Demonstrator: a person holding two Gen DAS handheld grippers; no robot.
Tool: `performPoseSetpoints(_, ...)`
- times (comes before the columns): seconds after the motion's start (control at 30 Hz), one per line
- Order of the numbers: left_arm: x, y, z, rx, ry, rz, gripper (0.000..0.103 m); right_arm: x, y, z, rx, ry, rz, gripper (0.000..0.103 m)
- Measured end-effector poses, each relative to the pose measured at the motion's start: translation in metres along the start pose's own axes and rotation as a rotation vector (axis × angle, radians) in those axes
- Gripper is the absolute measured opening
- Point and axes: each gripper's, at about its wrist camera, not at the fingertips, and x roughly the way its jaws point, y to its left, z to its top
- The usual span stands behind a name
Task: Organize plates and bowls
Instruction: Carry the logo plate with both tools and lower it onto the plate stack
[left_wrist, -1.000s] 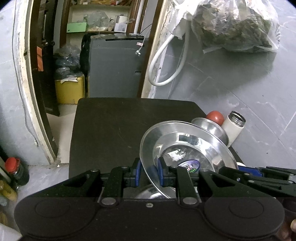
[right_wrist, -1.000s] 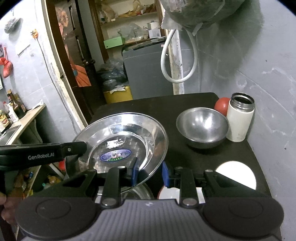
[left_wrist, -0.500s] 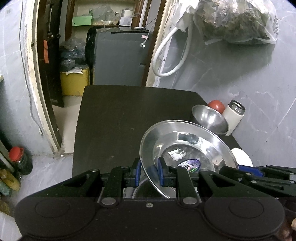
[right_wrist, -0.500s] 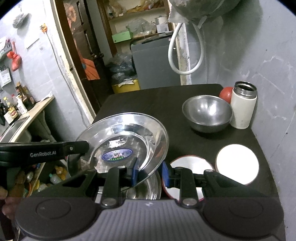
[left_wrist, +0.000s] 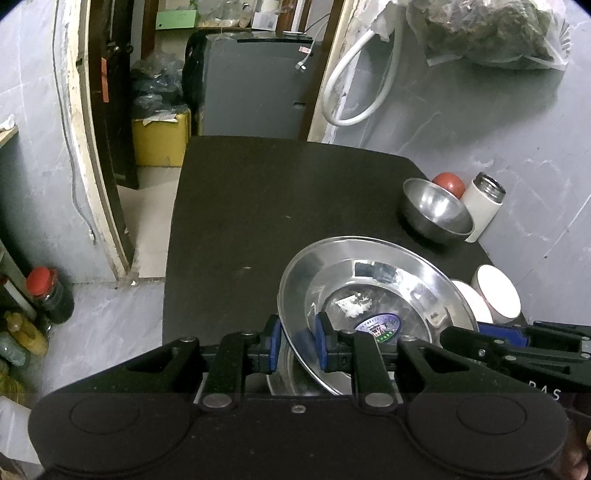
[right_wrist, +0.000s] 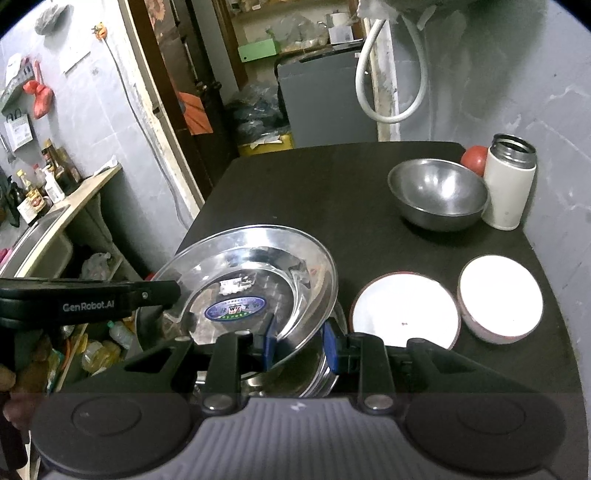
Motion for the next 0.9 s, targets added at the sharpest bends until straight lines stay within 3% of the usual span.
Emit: performPoseSetpoints(0.9, 0.021, -0.003, -0.008, 0.127, 0.08, 0.004, 0.024, 0.014, 0.007, -0.018, 0.047, 0.085, -0.038, 0.031)
